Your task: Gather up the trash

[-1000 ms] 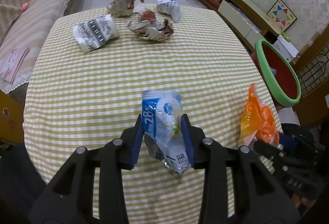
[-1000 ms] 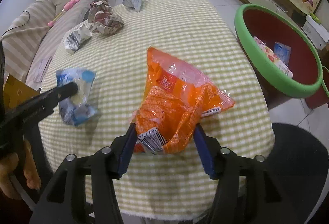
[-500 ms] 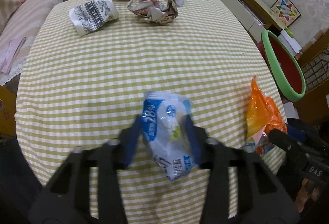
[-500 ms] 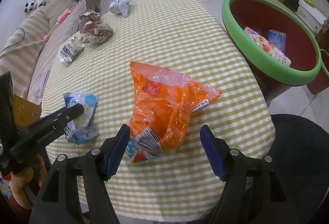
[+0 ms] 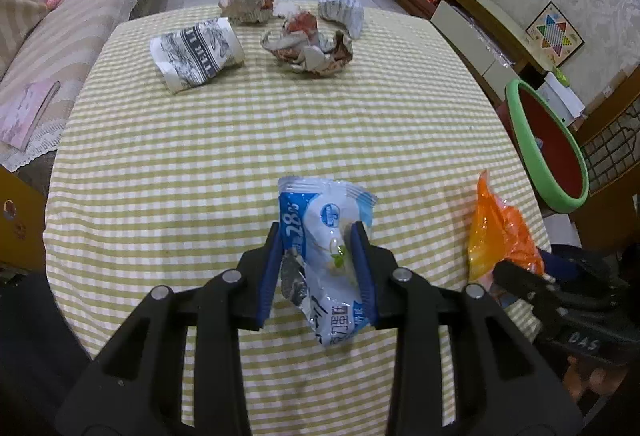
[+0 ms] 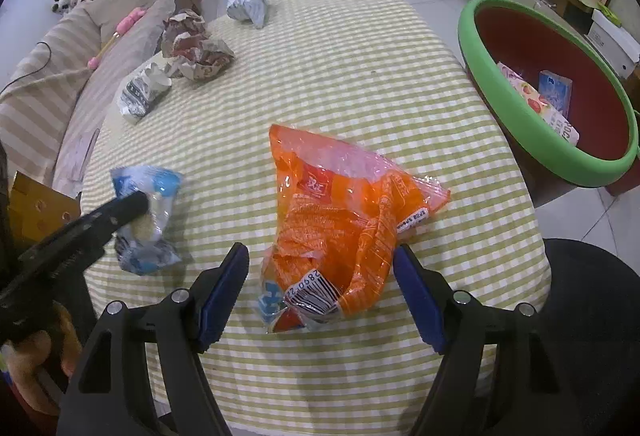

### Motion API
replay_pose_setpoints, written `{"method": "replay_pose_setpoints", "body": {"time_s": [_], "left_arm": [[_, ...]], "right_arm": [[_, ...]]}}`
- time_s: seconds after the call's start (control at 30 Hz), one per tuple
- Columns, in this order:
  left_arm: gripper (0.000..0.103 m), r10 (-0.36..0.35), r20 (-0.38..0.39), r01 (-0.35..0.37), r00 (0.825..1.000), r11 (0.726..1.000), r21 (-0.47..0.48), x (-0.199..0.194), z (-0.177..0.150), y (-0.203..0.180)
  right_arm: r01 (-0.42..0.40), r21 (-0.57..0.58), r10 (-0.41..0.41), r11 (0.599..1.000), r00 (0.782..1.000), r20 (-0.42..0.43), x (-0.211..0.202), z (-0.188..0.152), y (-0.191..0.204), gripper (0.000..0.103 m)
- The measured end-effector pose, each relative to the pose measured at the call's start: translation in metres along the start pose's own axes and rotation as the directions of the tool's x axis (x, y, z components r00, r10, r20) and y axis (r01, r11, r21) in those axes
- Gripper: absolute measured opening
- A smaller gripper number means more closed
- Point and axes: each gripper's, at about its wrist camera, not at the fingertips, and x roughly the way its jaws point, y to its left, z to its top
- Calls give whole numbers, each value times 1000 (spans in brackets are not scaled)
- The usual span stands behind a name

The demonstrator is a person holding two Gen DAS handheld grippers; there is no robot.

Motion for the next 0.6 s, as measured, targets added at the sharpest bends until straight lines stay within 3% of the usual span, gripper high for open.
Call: {"method": "replay_pose_setpoints", "body": {"time_s": [0.2, 0.4, 0.6], "left_arm": [[33, -11, 14, 11, 1000, 1000, -13, -6, 1, 3], [33, -18, 41, 20, 999, 999, -43, -14, 2, 19], [33, 69, 85, -65, 994, 997, -48, -26, 1, 43]], "right_arm": [[2, -2, -2, 1000, 999, 40, -13, 8, 2, 72], [-31, -63, 38, 997, 993, 116, -29, 50, 27, 72], [-68, -176, 96, 982, 983, 155, -13, 105, 80, 75]]}}
